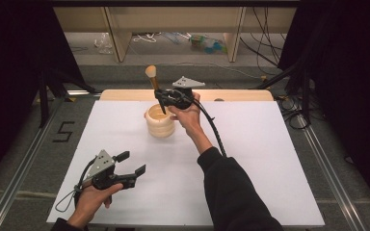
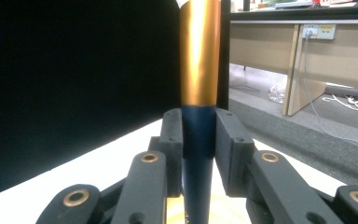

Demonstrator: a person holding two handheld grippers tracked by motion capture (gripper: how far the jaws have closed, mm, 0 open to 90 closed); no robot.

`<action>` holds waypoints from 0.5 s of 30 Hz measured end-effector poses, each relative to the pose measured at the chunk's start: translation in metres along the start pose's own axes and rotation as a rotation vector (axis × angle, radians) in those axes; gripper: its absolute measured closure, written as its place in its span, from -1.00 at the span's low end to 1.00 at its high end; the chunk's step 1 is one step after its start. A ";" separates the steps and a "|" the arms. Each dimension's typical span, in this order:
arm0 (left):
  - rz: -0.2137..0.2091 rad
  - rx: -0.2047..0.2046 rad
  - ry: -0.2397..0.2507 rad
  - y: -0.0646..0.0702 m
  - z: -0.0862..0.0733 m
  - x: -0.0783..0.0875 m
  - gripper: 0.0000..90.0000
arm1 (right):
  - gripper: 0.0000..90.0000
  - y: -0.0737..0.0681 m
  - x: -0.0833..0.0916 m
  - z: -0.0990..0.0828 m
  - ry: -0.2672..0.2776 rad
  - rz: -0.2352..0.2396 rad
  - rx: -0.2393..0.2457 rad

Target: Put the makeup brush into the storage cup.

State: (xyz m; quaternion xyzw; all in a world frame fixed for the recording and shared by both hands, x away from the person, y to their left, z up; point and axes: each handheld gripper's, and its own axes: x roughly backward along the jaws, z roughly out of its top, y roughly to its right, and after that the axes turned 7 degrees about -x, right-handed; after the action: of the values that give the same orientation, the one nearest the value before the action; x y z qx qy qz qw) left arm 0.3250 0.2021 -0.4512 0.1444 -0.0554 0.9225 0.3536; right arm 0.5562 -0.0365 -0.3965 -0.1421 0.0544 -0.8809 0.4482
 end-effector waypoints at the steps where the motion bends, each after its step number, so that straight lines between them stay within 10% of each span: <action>1: 0.001 0.000 0.000 0.000 0.000 0.000 -0.57 | 0.66 0.000 -0.001 -0.001 0.002 -0.002 0.004; 15: 0.000 -0.002 -0.002 0.000 0.000 0.001 -0.57 | 0.66 0.001 -0.007 -0.010 -0.014 0.005 -0.007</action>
State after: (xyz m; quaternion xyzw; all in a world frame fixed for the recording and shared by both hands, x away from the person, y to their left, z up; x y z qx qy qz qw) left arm 0.3243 0.2025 -0.4511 0.1450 -0.0566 0.9224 0.3535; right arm 0.5579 -0.0315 -0.4081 -0.1496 0.0547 -0.8787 0.4501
